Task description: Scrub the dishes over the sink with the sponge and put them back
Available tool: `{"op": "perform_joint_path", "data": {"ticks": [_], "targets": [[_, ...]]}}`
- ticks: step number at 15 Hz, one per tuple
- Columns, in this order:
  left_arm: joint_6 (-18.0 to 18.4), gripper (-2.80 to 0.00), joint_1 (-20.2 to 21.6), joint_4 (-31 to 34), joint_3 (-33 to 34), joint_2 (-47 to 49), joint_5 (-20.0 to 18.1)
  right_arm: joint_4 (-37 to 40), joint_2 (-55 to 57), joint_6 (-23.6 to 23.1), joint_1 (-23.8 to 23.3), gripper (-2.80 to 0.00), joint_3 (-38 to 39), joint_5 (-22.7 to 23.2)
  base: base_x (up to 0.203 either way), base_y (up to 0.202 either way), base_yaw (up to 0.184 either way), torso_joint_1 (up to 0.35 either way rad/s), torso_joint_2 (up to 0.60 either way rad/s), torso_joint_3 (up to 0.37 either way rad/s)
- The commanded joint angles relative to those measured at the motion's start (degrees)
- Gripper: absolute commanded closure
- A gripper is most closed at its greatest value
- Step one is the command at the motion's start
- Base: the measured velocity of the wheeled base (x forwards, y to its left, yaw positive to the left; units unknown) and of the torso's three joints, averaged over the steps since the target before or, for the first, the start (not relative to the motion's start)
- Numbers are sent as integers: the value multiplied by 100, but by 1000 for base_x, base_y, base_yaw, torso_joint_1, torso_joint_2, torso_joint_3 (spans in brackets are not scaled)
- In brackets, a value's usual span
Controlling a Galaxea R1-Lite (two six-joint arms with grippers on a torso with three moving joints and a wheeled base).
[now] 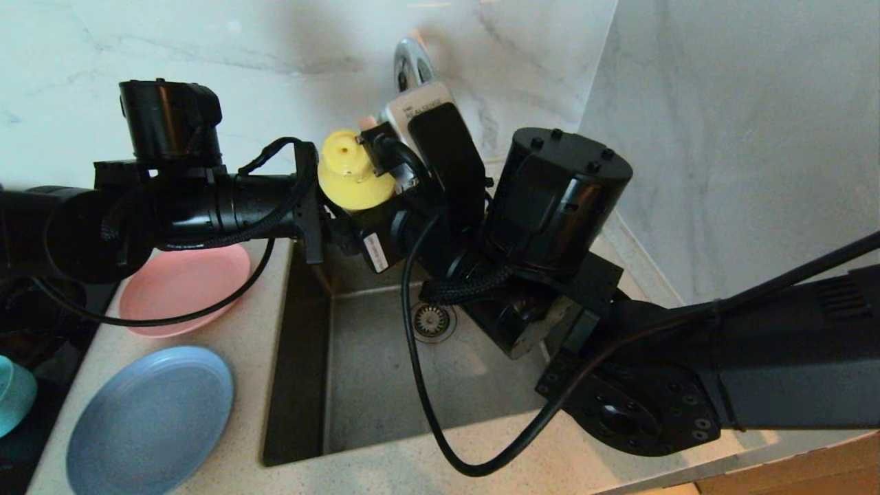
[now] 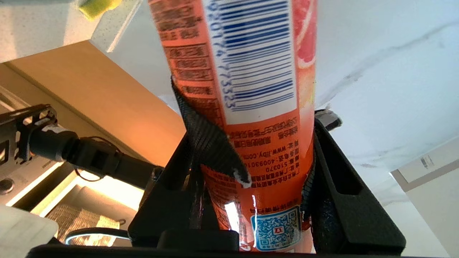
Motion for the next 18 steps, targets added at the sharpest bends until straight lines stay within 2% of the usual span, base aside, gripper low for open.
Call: {"op": "perform_joint_path", "data": {"ticks": [1, 2, 3, 14, 17, 18], "targets": [[-50, 0, -10, -3, 1, 4, -74, 2, -5, -6, -6, -280, -43, -11, 0, 0, 0, 0, 0, 0], [-50, 0, -10, 6, 1, -4, -83, 1, -5, -6, -23, -280, -34, -11, 0, 0, 0, 0, 0, 0], [-50, 0, -10, -3, 1, 4, -78, 9, -13, -6, -23, 0, -34, -11, 0, 0, 0, 0, 0, 0], [-14, 0, -10, -11, 10, 13, -137, 37, -23, -6, -32, 0, -104, -11, 0, 0, 0, 0, 0, 0], [148, 0, -1, 4, -49, 24, -695, 85, -48, -6, -32, 0, -98, -11, 0, 0, 0, 0, 0, 0], [205, 0, -1, 6, -61, 4, -698, 122, -73, -5, -32, 0, -81, -6, 0, 0, 0, 0, 0, 0]]}}
